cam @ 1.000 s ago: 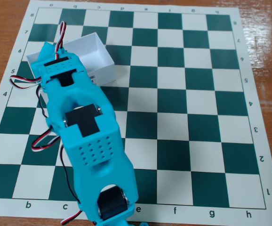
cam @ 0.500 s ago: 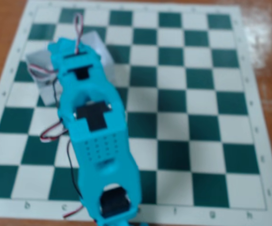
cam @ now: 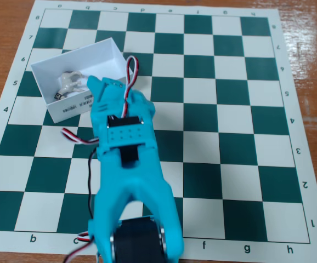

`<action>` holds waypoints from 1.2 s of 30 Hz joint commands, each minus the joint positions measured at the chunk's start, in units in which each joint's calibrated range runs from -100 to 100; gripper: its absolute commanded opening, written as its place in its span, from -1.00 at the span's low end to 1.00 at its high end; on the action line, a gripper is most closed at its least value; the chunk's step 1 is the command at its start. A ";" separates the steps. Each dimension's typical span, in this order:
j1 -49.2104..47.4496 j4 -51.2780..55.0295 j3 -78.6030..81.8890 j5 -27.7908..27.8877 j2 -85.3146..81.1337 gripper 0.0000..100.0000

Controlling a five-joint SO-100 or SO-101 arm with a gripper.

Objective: Grab the toy horse and put it in the box.

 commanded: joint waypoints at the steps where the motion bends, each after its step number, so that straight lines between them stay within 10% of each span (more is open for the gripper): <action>1: 2.09 2.12 10.08 0.15 -15.16 -0.35; 36: 8.87 63.16 27.65 0.00 -63.39 -0.35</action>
